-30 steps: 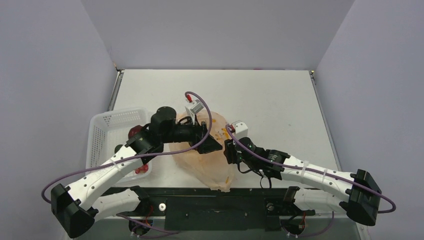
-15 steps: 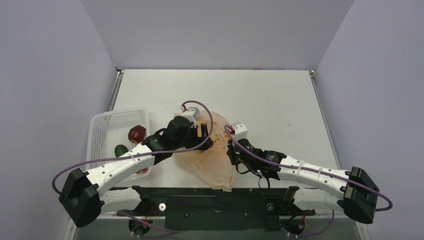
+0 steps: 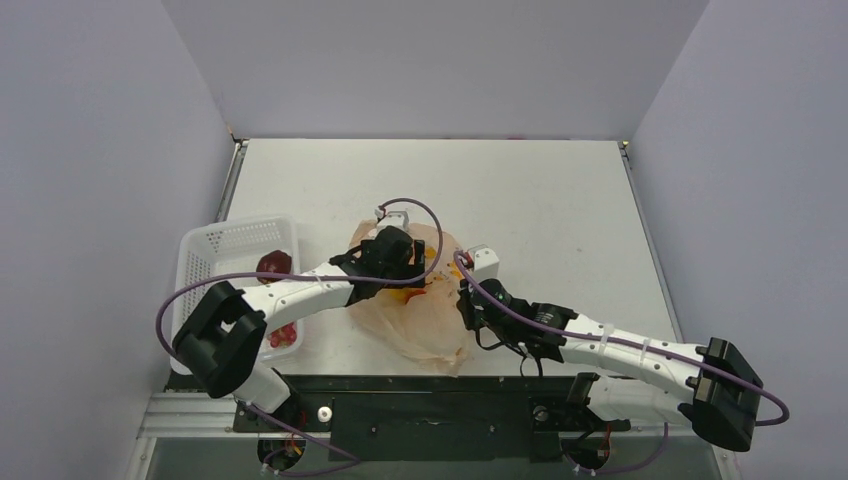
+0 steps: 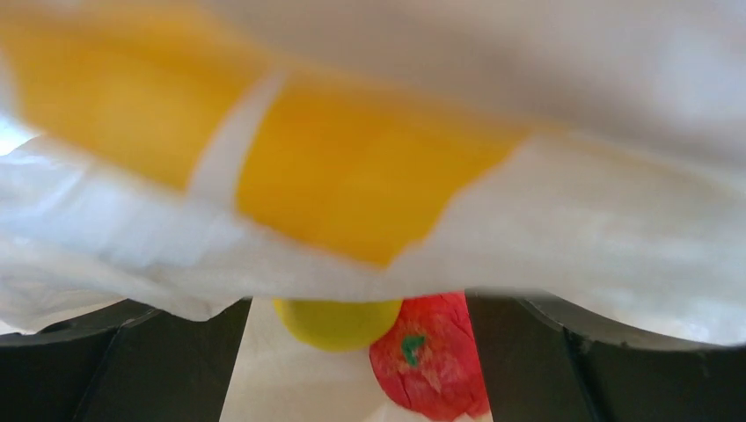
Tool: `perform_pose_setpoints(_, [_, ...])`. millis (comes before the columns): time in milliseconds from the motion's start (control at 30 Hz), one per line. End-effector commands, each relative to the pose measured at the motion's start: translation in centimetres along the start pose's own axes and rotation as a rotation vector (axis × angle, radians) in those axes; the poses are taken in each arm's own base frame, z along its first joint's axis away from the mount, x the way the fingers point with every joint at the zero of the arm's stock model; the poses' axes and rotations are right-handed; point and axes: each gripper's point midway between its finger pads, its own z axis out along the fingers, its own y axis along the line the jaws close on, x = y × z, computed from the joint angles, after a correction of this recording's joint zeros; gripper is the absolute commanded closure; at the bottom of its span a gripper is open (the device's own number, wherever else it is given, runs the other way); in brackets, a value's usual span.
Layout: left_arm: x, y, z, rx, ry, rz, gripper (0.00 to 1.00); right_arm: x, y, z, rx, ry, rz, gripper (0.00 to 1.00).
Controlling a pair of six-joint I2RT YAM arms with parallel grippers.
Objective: Take the fake fruits out of the plastic bag
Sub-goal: Take out the fake fruit from the plastic bag.
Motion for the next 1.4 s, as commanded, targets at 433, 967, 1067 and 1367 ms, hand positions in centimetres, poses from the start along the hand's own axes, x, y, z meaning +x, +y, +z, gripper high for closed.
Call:
perform_pose_setpoints(433, [-0.2, -1.4, 2.4, 0.025, 0.004, 0.048, 0.36, -1.8, -0.4, -0.5, 0.019, -0.08, 0.019, 1.0])
perform_pose_setpoints(967, [-2.1, -2.9, -5.7, 0.235, -0.017, 0.024, 1.0, -2.1, -0.2, -0.1, 0.021, -0.082, 0.011, 1.0])
perform_pose_setpoints(1067, [-1.6, -2.9, -7.0, 0.285, 0.011, 0.006, 1.0, -2.1, -0.1, 0.0, 0.016, -0.082, 0.009, 1.0])
perform_pose_setpoints(1367, [-2.8, -3.8, -11.7, 0.454, 0.023, -0.118, 1.0, -2.3, 0.7, 0.7, -0.002, -0.073, 0.008, 1.0])
